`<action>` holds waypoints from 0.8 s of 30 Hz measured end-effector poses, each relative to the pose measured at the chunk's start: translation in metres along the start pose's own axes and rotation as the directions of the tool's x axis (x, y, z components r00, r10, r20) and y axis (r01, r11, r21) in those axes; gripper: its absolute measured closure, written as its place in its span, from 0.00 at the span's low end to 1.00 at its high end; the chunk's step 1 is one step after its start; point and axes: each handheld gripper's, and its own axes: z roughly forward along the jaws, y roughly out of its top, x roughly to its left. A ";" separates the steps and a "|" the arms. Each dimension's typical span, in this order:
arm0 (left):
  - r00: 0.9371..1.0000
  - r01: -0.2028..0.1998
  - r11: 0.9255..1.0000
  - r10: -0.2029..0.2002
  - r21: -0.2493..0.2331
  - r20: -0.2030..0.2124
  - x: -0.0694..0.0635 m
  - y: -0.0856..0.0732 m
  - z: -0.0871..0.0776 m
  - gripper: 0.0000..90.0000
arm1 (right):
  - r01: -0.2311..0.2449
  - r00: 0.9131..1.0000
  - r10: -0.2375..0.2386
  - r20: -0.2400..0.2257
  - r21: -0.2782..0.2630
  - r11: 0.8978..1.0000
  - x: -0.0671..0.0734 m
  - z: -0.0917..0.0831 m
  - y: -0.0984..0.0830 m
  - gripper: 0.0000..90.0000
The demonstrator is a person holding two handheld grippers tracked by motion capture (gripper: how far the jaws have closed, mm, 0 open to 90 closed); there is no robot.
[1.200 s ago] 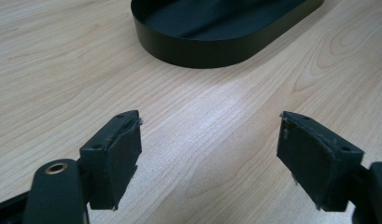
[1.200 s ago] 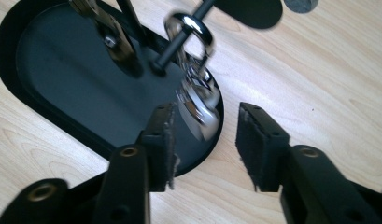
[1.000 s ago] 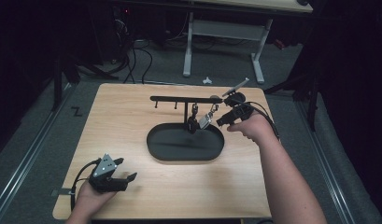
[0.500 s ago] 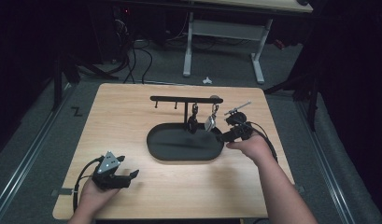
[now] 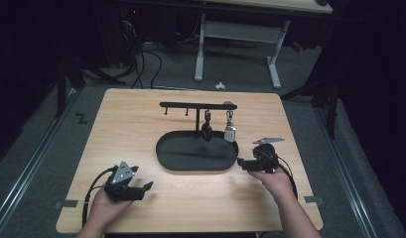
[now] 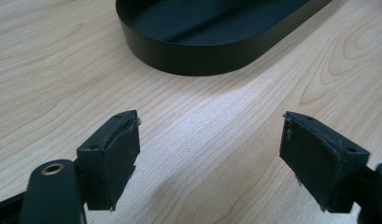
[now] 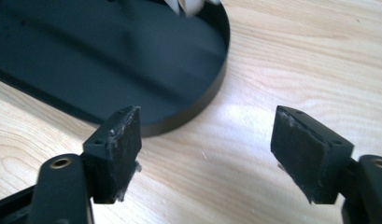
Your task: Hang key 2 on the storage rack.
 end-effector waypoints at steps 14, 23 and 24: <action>0.999 0.035 0.999 -0.035 -0.011 -0.012 0.000 0.003 0.002 0.22 | 0.015 0.992 0.011 0.125 -0.207 0.978 -0.007 -0.029 -0.093 0.21; 0.998 0.057 0.998 -0.057 -0.015 -0.017 -0.005 0.006 0.005 0.22 | -0.021 0.995 0.046 0.093 -0.254 0.967 -0.009 -0.035 -0.111 0.20; 0.998 0.054 0.998 -0.054 -0.014 -0.016 -0.005 0.006 0.004 0.22 | -0.016 0.995 0.042 0.094 -0.258 0.966 -0.008 -0.034 -0.110 0.20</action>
